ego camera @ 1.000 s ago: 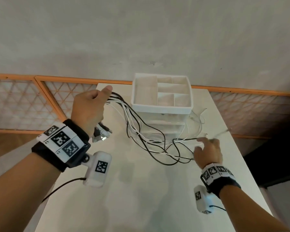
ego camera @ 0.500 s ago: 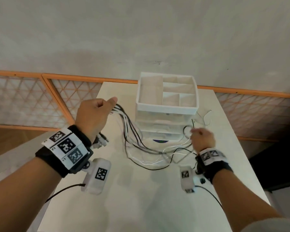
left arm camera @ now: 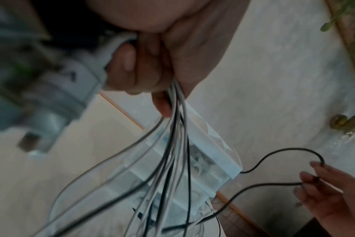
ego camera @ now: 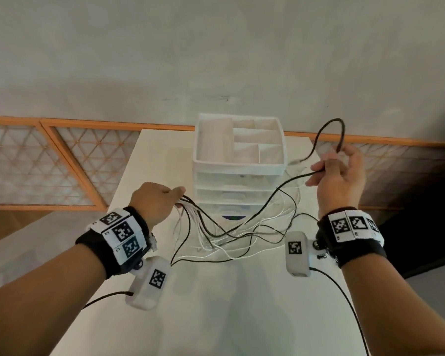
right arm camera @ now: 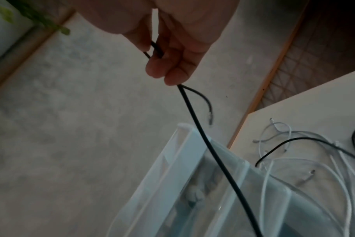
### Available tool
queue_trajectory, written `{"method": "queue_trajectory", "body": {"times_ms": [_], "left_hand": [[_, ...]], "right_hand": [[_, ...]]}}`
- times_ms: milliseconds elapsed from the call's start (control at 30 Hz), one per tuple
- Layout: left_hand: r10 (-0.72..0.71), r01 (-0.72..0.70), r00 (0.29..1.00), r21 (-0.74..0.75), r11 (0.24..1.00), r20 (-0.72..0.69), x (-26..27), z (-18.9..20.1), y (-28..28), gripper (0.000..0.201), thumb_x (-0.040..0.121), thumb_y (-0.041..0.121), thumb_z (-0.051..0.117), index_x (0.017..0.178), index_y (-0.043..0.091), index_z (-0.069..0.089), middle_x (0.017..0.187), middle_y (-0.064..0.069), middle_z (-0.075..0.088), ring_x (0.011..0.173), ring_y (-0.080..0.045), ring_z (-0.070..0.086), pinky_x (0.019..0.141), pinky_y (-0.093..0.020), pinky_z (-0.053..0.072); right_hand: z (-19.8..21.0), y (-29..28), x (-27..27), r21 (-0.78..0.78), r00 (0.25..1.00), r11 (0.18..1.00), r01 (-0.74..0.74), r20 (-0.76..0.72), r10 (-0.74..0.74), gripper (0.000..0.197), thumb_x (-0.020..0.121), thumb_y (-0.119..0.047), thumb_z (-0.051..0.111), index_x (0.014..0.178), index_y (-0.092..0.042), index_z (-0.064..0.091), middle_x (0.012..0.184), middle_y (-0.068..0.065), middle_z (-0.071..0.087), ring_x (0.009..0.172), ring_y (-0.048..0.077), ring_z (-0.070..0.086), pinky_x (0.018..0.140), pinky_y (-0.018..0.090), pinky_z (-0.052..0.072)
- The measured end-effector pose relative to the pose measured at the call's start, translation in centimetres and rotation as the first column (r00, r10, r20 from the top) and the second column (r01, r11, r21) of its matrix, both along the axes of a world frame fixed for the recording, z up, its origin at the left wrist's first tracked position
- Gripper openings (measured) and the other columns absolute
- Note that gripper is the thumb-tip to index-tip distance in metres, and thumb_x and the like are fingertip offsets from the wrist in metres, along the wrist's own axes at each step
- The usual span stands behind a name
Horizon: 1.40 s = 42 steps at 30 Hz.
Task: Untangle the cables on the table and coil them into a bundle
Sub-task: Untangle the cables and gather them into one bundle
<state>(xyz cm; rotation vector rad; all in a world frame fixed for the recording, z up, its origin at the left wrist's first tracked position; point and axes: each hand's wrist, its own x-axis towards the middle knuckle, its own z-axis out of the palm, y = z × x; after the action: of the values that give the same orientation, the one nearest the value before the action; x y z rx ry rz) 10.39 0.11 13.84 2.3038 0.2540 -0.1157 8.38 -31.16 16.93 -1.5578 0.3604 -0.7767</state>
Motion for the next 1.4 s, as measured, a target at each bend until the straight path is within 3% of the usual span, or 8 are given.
{"method": "queue_trajectory", "body": {"times_ms": [133,300,467,567,733,967,1233,1400], "left_hand": [[0.15,-0.12,0.966,-0.148,0.982,0.213,0.2,0.2,1.3,0.064,0.093,0.049,0.057,0.044,0.015,0.032,0.044,-0.005,0.032,0.054,-0.029,0.041,0.057,-0.041,0.035],[0.203,-0.048,0.925,-0.433,0.9,0.321,0.4,3.7,1.3,0.055,0.094,0.049,0.058,0.056,0.018,0.031,0.053,-0.006,0.025,0.04,-0.015,0.025,0.047,-0.024,0.025],[0.025,0.109,0.951,-0.412,0.904,0.308,-0.2,6.1,-0.4,0.054,0.097,0.045,0.055,0.057,0.021,0.028,0.051,0.003,0.021,0.039,-0.012,0.019,0.044,-0.022,0.02],[-0.145,0.232,0.933,-0.24,0.943,0.33,-1.2,6.6,-2.2,0.054,0.099,0.043,0.05,0.06,0.008,0.039,0.047,0.004,0.03,0.038,-0.011,0.025,0.048,-0.028,0.024],[-0.207,0.234,0.944,-0.08,0.969,0.257,-2.5,6.2,-2.4,0.053,0.101,0.037,0.048,0.062,0.002,0.041,0.053,-0.003,0.035,0.044,-0.013,0.032,0.052,-0.031,0.027],[-0.134,0.127,0.99,-0.163,0.978,-0.035,-3.5,5.0,-1.3,0.054,0.097,0.046,0.051,0.056,0.011,0.055,0.036,0.006,0.035,0.035,-0.015,0.031,0.043,-0.022,0.028],[0.067,-0.04,0.998,-0.609,0.792,0.02,-2.6,6.8,-1.1,0.07,0.098,0.035,0.057,0.034,0.023,0.03,0.039,0.009,0.019,0.037,-0.012,0.013,0.045,-0.023,0.013],[0.049,-0.025,0.999,-0.64,0.768,0.021,-3.1,6.4,-2.0,0.056,0.099,0.035,0.056,0.047,0.019,0.039,0.036,0.008,0.022,0.035,-0.013,0.015,0.041,-0.02,0.016]], "right_hand": [[-3.0,-2.5,0.0,-0.095,0.964,0.982,0.163,-0.197,-0.179,0.026,0.101,-0.019,0.043,0.126,-0.024,0.05,0.076,-0.002,0.069,0.045,0.012,0.061,0.055,0.024,0.049],[-9.5,-3.2,-1.3,-0.276,0.627,0.918,-0.286,-0.778,-0.039,0.069,0.087,-0.023,0.059,0.15,-0.026,0.031,0.13,0.014,0.063,0.112,0.034,0.064,0.101,0.042,0.049],[-3.6,5.7,-2.8,-0.434,0.837,0.742,-0.512,-0.446,0.316,0.066,0.082,-0.035,0.077,0.141,-0.028,0.049,0.129,-0.007,0.053,0.073,0.009,0.059,0.068,0.009,0.045],[0.0,11.8,-3.2,-0.575,0.845,0.636,-0.514,-0.211,0.492,0.054,0.077,-0.042,0.079,0.125,-0.027,0.058,0.115,-0.011,0.055,0.064,-0.003,0.047,0.06,0.012,0.041],[-1.7,14.8,-2.2,-0.571,0.9,0.71,-0.412,-0.136,0.413,0.015,0.073,-0.02,0.07,0.08,-0.02,0.056,0.076,-0.008,0.057,0.053,0.0,0.038,0.053,0.028,0.041],[-3.7,15.4,-2.6,-0.631,0.892,0.68,-0.373,-0.041,0.451,0.007,0.074,-0.017,0.074,0.08,-0.015,0.072,0.084,-0.003,0.059,0.054,-0.003,0.036,0.052,0.021,0.04],[-8.0,11.5,-2.4,-0.324,0.603,0.535,-0.78,-0.621,0.502,0.008,0.082,-0.024,0.068,0.08,-0.029,0.074,0.079,-0.009,0.07,0.058,-0.002,0.051,0.069,0.023,0.045],[-6.9,9.5,-1.0,-0.497,0.66,0.509,-0.703,-0.723,0.204,0.024,0.09,-0.055,0.054,0.101,-0.042,0.071,0.09,-0.017,0.072,0.086,0.011,0.063,0.077,0.029,0.05]]}}
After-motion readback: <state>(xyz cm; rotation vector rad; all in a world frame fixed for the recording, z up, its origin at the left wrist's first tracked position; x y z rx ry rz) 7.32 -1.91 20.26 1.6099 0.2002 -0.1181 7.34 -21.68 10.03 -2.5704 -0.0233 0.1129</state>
